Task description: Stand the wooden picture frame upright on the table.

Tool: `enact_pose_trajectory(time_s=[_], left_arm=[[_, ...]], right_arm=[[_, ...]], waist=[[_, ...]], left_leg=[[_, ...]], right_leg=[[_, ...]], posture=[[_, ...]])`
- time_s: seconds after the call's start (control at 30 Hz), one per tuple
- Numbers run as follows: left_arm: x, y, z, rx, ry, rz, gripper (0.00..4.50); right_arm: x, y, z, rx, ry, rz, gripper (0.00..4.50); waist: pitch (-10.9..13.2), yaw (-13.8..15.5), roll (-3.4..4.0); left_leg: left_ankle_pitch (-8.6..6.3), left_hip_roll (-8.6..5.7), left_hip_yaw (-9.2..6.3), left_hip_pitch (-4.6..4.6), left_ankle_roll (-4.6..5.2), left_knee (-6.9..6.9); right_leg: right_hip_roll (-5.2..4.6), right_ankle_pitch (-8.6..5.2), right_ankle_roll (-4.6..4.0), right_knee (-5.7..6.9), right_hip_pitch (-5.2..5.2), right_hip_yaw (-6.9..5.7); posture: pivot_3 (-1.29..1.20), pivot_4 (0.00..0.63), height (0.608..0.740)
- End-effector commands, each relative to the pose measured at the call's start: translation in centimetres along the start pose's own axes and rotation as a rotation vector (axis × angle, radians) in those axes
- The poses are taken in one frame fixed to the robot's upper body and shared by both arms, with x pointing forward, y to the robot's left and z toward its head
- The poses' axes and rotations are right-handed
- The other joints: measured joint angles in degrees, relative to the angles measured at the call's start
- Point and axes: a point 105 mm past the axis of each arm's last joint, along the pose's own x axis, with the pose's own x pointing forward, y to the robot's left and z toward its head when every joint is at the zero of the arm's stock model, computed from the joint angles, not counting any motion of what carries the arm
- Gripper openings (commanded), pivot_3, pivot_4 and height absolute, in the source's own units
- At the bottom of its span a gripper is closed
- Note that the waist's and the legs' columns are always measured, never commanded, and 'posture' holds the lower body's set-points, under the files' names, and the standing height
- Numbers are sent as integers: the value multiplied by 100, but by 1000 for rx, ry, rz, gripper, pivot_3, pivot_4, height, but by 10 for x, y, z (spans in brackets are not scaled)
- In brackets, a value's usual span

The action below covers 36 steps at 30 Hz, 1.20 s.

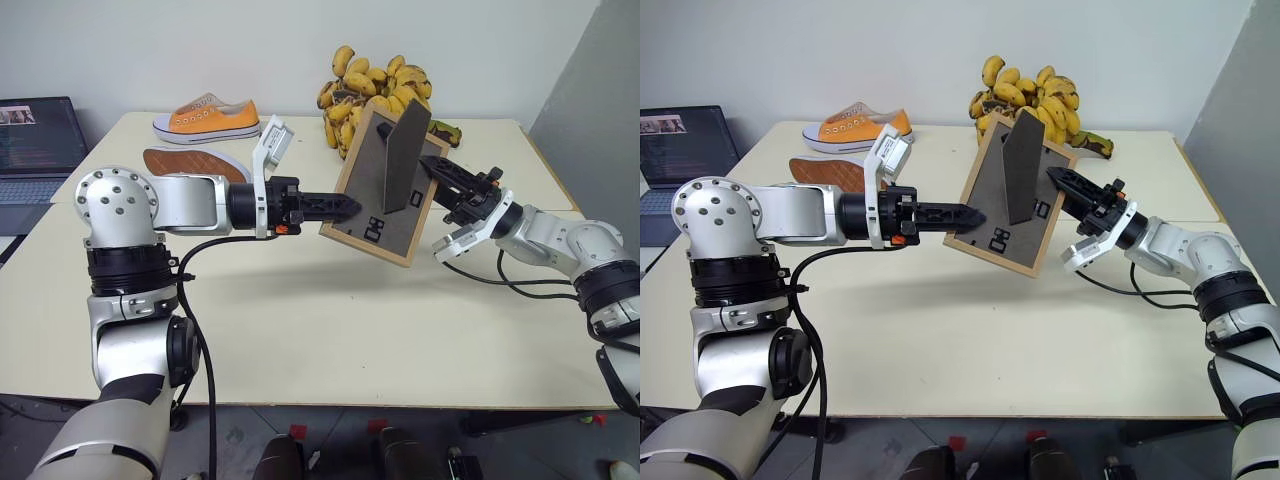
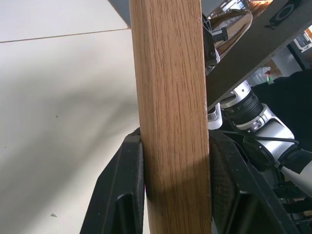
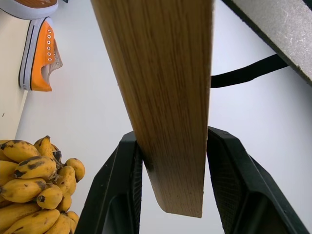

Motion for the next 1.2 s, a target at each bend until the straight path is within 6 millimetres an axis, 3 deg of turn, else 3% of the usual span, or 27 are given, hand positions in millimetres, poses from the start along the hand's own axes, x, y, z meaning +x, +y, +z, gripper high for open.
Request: enact_pose_trajectory(time_s=[0.03,0.1,0.17,0.33,0.53,0.67,0.73,0.87,0.93,1.03,1.2], left_arm=[[0,-8,9,65,-14,20,1311],[1,-7,9,59,-21,25,1311],[0,-7,11,50,-39,18,1999],[-3,-14,15,135,-62,32,2911],[-27,-20,25,363,-225,74,2911],[-65,-18,33,507,-404,167,2911],[-89,-16,25,584,-443,251,2911],[-109,-10,-9,702,-355,349,2911],[-119,0,-23,672,-336,408,2911],[-125,4,-28,646,-357,461,2911],[-125,-2,-32,658,-351,476,2911]], right_arm=[[5,-12,-1,-22,-19,-30,1543],[6,-12,-1,-22,-19,-28,1543],[6,-12,-1,-23,-22,-25,1543],[8,-12,-3,-18,-17,-25,1543],[9,-9,-1,12,-15,-21,1543],[10,-4,-2,69,13,-20,1543],[11,1,-3,159,45,-16,1543],[19,12,5,355,59,0,1543],[29,19,15,529,70,-8,1543],[42,26,23,773,110,-18,1543],[58,34,42,1171,109,30,1543]], waist=[[0,0,0],[0,0,0],[0,0,0],[0,-1,0],[0,-22,0],[0,-15,-1],[0,-54,-1],[1,-75,-5],[-2,-71,-15],[7,-66,-31],[11,31,-39]], left_leg=[[0,0,0,0,0,0],[0,0,0,0,0,0],[0,-1,0,0,0,0],[0,-2,1,0,0,0],[1,-3,4,3,-2,-5],[2,-2,10,8,-3,-9],[2,-2,16,10,-2,-10],[-6,8,27,18,12,-18],[-8,5,23,16,15,-14],[-11,12,19,72,20,-25],[-11,10,-20,69,19,-17]], right_leg=[[0,0,0,0,0,0],[0,0,0,0,0,0],[-1,0,0,0,0,0],[-2,0,0,0,0,0],[-6,0,0,1,0,0],[-8,0,-1,0,0,1],[-10,-1,-1,0,1,6],[-10,-2,-5,1,0,7],[-13,-2,-5,1,3,3],[-12,-4,-8,-18,63,-5],[-10,-4,-8,-23,84,-34]], posture=[[0,150,740],[0,150,740],[0,150,740],[0,150,740],[0,150,740],[0,150,740],[0,150,740],[0,150,740],[0,150,740],[0,150,740],[0,150,740]])
